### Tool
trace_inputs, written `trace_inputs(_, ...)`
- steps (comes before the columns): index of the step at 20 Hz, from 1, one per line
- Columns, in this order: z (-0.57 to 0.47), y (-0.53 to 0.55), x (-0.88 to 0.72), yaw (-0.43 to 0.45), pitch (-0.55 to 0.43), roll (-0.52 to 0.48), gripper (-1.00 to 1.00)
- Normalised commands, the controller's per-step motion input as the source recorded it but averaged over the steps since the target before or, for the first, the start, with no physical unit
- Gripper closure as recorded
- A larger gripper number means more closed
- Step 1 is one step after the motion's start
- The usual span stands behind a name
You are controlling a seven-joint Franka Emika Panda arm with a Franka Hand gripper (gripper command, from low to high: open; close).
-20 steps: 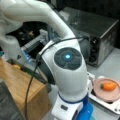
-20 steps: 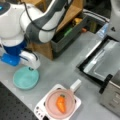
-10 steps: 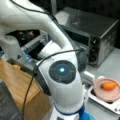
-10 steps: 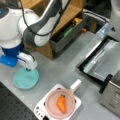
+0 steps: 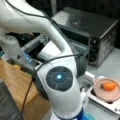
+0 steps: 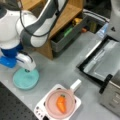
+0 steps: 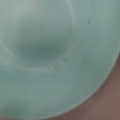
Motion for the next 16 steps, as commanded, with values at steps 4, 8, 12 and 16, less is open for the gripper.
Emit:
trace_inputs(4, -0.11, -0.30, 0.46, 0.072, 0.076, 0.361, -1.00)
trace_inputs(8, -0.07, -0.42, 0.41, 0.082, 0.050, 0.284, -1.00)
trace_inputs(12, 0.06, -0.43, 0.29, 0.080, 0.064, 0.249, -1.00)
trace_inputs(16, 0.04, -0.30, 0.23, 0.087, 0.084, 0.258, -1.00)
